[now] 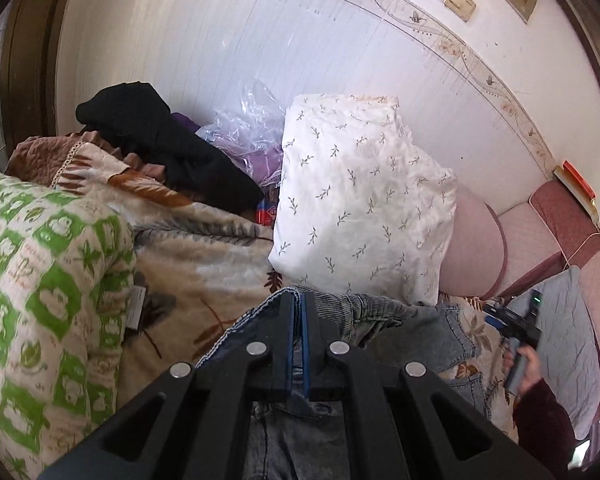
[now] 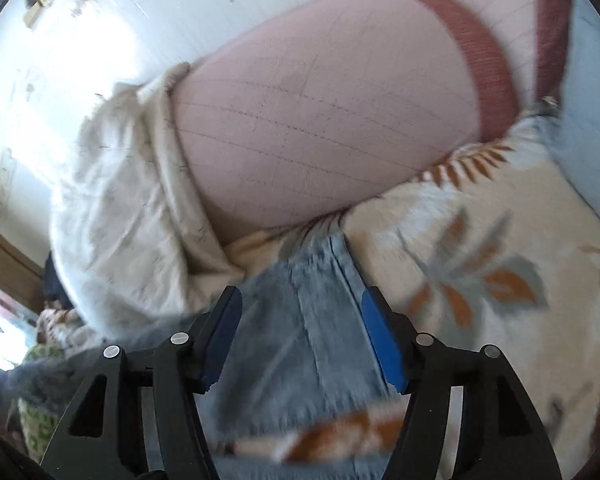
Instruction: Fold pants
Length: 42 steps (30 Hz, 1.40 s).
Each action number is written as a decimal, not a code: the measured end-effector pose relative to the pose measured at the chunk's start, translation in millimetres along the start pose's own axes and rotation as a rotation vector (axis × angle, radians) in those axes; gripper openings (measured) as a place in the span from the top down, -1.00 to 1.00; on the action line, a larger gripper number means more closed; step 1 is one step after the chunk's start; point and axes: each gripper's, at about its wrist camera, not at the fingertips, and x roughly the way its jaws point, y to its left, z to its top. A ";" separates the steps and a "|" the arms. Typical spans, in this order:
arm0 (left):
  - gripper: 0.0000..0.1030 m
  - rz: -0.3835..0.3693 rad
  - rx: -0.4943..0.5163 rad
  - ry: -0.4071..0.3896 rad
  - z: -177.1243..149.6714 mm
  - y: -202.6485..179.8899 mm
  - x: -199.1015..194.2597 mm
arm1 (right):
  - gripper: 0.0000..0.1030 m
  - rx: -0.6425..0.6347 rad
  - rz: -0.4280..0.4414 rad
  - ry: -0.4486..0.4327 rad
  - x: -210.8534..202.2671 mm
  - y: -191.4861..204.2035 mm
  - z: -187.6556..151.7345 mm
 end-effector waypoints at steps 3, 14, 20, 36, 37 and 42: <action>0.92 -0.004 0.007 -0.014 0.1 2.7 4.1 | -0.21 -0.021 -0.069 0.042 48.0 -0.8 16.0; 0.92 -0.009 0.004 -0.022 -6.1 9.0 1.0 | 0.65 -0.107 -0.204 0.137 114.2 2.4 7.9; 0.92 -0.037 -0.035 -0.038 -15.1 10.4 -19.4 | 0.70 -0.131 -0.162 0.009 46.9 19.2 -2.1; 0.92 -0.067 -0.179 0.036 -154.5 50.6 -102.2 | 0.69 0.000 -0.001 -0.128 -137.5 -68.6 -134.3; 0.92 -0.063 -0.193 0.055 -166.9 55.2 -101.6 | 0.69 0.017 0.001 -0.101 -136.8 -78.7 -153.8; 0.91 0.004 -0.248 0.119 -220.0 74.8 -95.8 | 0.55 0.074 0.031 -0.019 -143.8 -105.9 -213.2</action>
